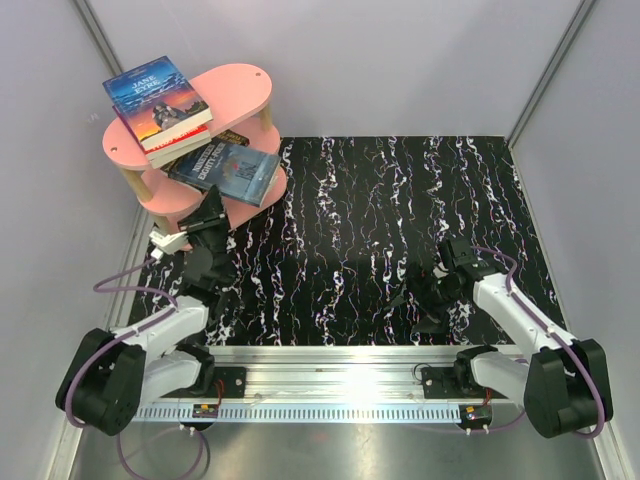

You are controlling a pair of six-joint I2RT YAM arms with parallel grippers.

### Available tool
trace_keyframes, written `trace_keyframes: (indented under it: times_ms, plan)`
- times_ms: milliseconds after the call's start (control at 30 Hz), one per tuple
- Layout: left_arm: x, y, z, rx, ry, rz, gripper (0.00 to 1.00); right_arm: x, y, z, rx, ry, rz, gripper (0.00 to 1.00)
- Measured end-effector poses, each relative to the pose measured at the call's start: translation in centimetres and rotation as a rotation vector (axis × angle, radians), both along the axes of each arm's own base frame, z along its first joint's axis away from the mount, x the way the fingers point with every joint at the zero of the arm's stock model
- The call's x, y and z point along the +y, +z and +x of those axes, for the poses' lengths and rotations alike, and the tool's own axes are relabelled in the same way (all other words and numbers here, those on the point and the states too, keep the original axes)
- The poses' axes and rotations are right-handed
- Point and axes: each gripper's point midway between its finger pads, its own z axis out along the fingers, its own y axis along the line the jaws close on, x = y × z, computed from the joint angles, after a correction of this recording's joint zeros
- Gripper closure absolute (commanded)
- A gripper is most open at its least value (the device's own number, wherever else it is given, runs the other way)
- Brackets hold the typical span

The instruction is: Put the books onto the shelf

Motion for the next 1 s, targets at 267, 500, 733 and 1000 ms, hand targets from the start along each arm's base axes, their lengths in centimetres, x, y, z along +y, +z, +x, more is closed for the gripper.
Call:
trace_keyframes:
  times_ms: [267, 500, 733, 1000]
  plan:
    - [3.8, -0.6, -0.3, -0.020, 0.107, 0.008, 1.00, 0.0, -0.6, -0.1, 0.030, 0.004, -0.008, 0.00]
    - [6.4, -0.3, -0.8, -0.035, 0.195, -0.029, 1.00, 0.0, -1.1, 0.1, 0.054, 0.009, -0.014, 0.00]
    - [7.1, 5.0, 0.0, 0.050, 0.259, -0.005, 1.00, 0.2, -1.8, 0.5, 0.075, 0.011, -0.012, 0.00]
    - [6.9, 3.7, 1.8, 0.303, 0.303, 0.043, 1.00, 0.6, -2.4, 1.1, 0.091, 0.010, 0.005, 0.00]
